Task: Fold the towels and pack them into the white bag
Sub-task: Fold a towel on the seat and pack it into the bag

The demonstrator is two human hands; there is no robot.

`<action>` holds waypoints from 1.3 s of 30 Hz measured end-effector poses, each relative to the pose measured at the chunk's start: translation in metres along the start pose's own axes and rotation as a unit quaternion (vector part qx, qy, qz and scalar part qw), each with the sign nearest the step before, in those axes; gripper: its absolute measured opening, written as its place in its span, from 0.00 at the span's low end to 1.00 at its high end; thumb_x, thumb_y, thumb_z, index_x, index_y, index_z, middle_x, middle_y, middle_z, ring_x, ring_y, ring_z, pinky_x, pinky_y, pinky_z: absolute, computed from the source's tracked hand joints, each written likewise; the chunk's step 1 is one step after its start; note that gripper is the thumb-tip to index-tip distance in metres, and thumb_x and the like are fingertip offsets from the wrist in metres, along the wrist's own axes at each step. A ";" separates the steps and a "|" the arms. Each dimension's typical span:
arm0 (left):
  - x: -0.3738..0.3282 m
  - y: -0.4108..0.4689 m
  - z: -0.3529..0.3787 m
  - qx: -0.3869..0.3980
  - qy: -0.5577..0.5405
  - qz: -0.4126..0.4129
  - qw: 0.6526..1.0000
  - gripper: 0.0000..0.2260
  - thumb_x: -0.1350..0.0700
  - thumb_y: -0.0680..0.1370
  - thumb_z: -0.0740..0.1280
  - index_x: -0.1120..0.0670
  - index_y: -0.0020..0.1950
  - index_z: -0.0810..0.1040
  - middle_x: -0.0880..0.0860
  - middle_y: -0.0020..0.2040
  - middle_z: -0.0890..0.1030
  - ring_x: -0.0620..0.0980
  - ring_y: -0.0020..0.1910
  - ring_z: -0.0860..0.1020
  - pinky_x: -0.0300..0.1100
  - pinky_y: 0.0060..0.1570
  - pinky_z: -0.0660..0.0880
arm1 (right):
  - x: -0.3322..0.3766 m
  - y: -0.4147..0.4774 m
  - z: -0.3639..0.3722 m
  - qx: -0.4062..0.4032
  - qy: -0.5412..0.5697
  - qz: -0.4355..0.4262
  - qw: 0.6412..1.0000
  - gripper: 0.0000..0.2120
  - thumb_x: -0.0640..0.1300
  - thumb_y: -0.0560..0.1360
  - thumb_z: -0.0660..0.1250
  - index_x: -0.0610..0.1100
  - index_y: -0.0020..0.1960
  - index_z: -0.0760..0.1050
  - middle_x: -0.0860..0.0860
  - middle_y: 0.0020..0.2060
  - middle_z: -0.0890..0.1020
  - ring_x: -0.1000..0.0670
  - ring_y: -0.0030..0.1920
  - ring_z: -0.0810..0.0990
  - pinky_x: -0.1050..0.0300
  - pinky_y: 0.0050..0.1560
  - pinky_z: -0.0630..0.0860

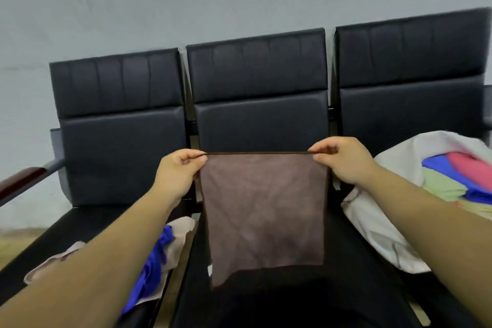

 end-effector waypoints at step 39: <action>0.166 -0.091 0.030 0.225 0.286 -0.112 0.925 0.09 0.57 0.80 0.70 0.42 0.55 0.81 0.52 0.40 0.80 0.47 0.41 0.79 0.37 0.45 0.75 | -0.157 -0.092 0.125 0.250 -0.082 0.145 0.954 0.08 0.40 0.73 0.76 0.53 0.45 0.84 0.56 0.39 0.86 0.60 0.41 0.84 0.66 0.46 0.77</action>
Point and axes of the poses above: each hand's wrist, its own y-axis towards the middle knuckle, its own z-axis out of the palm, x = y × z, the point moved 5 cm from there along y, towards the middle knuckle
